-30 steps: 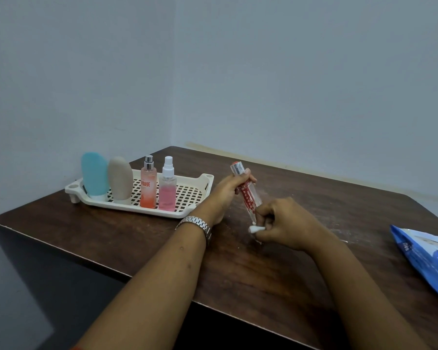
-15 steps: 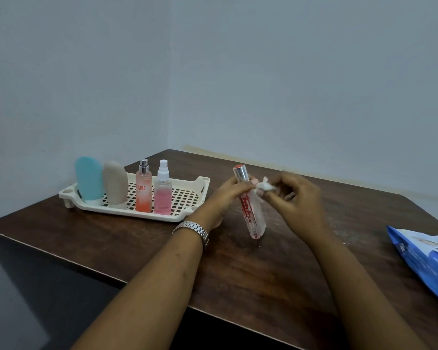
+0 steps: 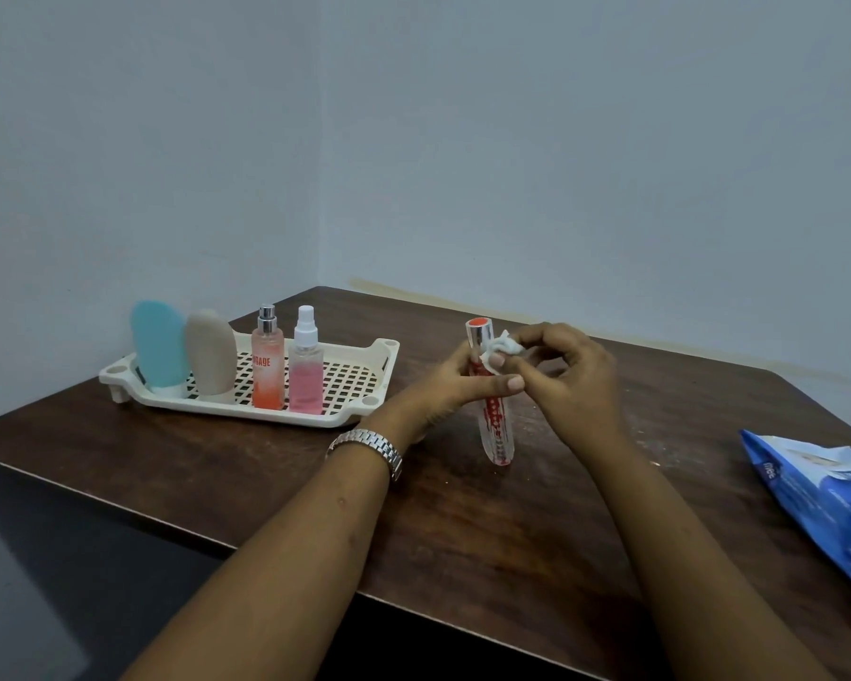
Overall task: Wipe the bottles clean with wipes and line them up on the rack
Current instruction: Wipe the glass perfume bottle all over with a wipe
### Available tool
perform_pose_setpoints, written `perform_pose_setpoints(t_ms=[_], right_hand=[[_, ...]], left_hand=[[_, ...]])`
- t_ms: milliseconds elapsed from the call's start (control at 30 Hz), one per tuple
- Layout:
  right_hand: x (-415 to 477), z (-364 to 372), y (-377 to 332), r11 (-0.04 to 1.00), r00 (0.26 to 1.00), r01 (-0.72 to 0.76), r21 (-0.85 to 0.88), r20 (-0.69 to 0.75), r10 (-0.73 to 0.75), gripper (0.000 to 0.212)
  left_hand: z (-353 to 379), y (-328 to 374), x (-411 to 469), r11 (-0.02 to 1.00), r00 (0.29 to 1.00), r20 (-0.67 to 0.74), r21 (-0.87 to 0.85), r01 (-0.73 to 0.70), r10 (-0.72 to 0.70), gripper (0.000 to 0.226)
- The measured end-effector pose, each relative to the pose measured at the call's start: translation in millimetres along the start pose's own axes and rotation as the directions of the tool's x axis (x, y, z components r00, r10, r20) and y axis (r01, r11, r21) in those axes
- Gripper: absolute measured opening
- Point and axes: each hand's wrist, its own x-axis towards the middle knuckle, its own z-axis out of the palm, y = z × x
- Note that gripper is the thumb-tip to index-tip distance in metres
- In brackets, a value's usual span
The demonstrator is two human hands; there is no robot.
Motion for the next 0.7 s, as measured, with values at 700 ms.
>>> perform_pose_setpoints(t_ms=[700], right_hand=[[5, 6, 10, 0.995, 0.995, -0.093, -0.031, -0.026, 0.092, 0.006]], left_hand=[[1, -3, 3, 1.000, 0.999, 0.018, -0.008, -0.026, 0.026, 0.086]])
